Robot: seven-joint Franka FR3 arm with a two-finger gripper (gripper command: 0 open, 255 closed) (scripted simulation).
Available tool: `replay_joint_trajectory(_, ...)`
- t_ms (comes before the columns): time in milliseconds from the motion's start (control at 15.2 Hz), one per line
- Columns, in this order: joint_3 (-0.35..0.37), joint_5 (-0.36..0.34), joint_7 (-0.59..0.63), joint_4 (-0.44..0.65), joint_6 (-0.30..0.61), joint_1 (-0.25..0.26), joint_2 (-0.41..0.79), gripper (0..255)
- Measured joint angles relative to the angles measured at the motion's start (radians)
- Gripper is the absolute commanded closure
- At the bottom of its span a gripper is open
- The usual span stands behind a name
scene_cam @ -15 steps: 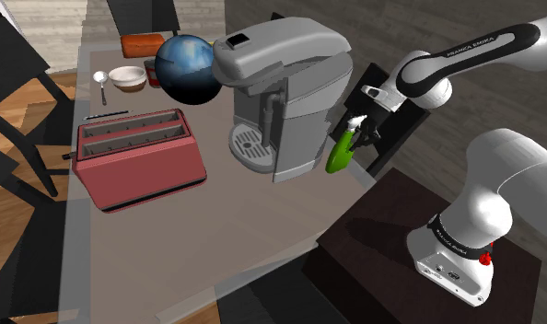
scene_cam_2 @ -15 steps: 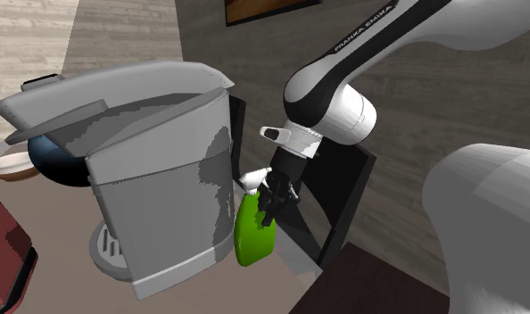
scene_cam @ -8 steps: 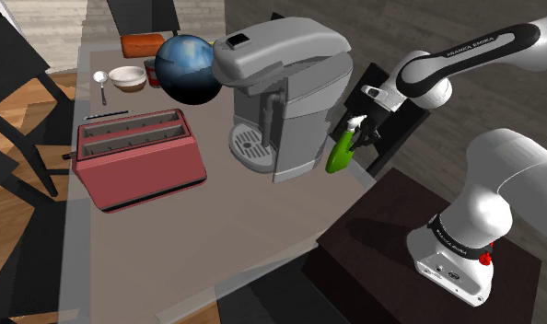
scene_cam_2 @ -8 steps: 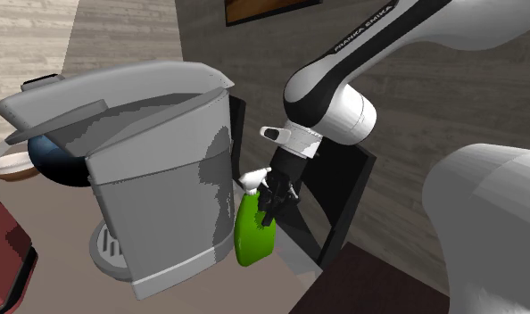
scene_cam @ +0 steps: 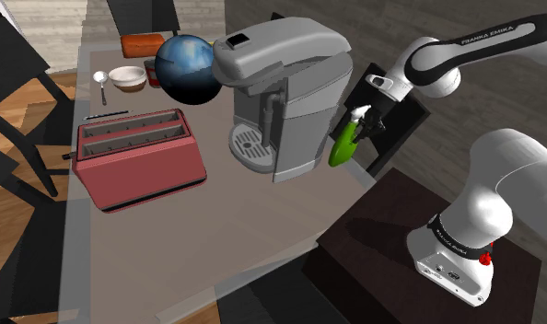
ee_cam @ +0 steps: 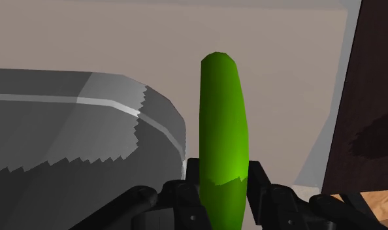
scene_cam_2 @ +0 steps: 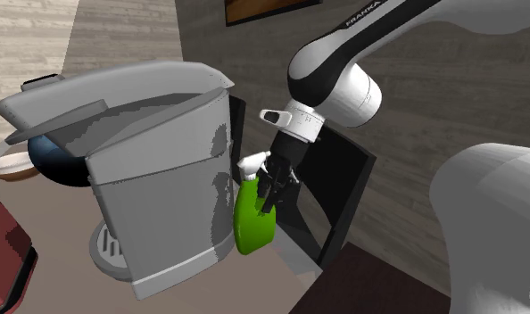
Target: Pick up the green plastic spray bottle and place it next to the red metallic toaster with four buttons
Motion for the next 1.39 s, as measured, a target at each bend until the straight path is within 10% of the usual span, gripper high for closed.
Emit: replay_joint_trajectory(1386, 0.293, 0.008, 0.143, 0.114, -0.293, -0.176, -0.140, 255)
